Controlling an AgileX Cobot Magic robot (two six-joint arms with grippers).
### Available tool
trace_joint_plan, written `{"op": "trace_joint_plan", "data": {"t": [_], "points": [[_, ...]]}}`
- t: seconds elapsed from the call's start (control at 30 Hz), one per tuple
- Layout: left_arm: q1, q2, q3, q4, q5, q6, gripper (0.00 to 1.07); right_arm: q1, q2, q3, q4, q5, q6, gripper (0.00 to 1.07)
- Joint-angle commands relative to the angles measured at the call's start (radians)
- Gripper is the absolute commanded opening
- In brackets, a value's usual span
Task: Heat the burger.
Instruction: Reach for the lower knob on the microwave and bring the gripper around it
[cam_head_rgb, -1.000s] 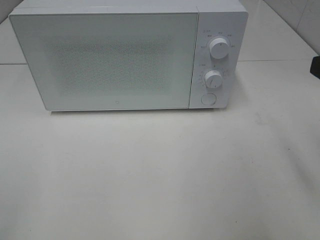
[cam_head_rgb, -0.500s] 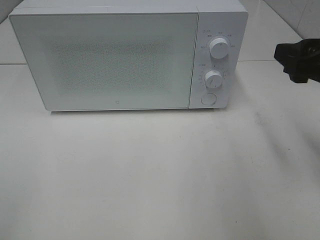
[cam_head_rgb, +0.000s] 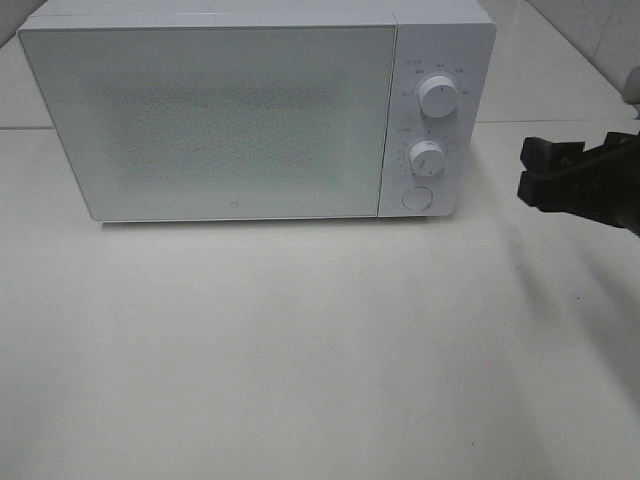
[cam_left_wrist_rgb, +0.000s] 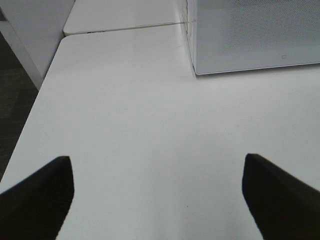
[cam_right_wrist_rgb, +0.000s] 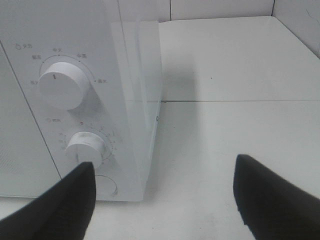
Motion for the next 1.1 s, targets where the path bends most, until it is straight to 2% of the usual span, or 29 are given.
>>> {"op": "trace_joint_plan", "data": {"t": [0.03,0.1,0.13,0.17,0.3,0.37,0.5,0.53,0.57,0.63,0.8,1.03,1.1], "points": [[0.003,-0.026,0.004,0.001,-0.009,-0.008,0.84,0.056,0.045,0.002,0.082,-0.091,-0.057,0.74],[0.003,-0.026,0.004,0.001,-0.009,-0.008,0.84,0.143,0.102,0.001,0.172,-0.183,-0.083,0.74],[0.003,-0.026,0.004,0.001,-0.009,-0.008,0.84,0.143,0.102,0.001,0.172,-0.183,-0.083,0.74],[0.003,-0.026,0.004,0.001,-0.009,-0.008,0.84,0.194,0.137,0.001,0.219,-0.245,-0.09,0.74],[0.003,-0.026,0.004,0.001,-0.009,-0.008,0.84,0.264,0.19,0.0,0.278,-0.337,-0.091,0.74],[0.003,-0.026,0.004,0.001,-0.009,-0.008,0.84,0.327,0.237,0.0,0.337,-0.416,-0.091,0.74],[0.003,-0.026,0.004,0.001,-0.009,-0.008,0.84,0.393,0.278,-0.019,0.426,-0.45,-0.091,0.74],[0.003,-0.026,0.004,0.001,-0.009,-0.008,0.84,0.424,0.305,-0.046,0.491,-0.455,-0.096,0.74],[0.003,-0.026,0.004,0.001,-0.009,-0.008,0.84,0.424,0.305,-0.046,0.491,-0.455,-0.096,0.74],[0.003,-0.026,0.004,0.001,-0.009,-0.008,0.84,0.462,0.339,-0.088,0.579,-0.455,-0.129,0.75],[0.003,-0.026,0.004,0.001,-0.009,-0.008,0.84,0.471,0.379,-0.148,0.602,-0.455,-0.153,0.8],[0.003,-0.026,0.004,0.001,-0.009,-0.007,0.84,0.47,0.397,-0.199,0.603,-0.446,-0.154,0.78],[0.003,-0.026,0.004,0.001,-0.009,-0.007,0.84,0.459,0.429,-0.246,0.607,-0.418,-0.18,0.78]]}}
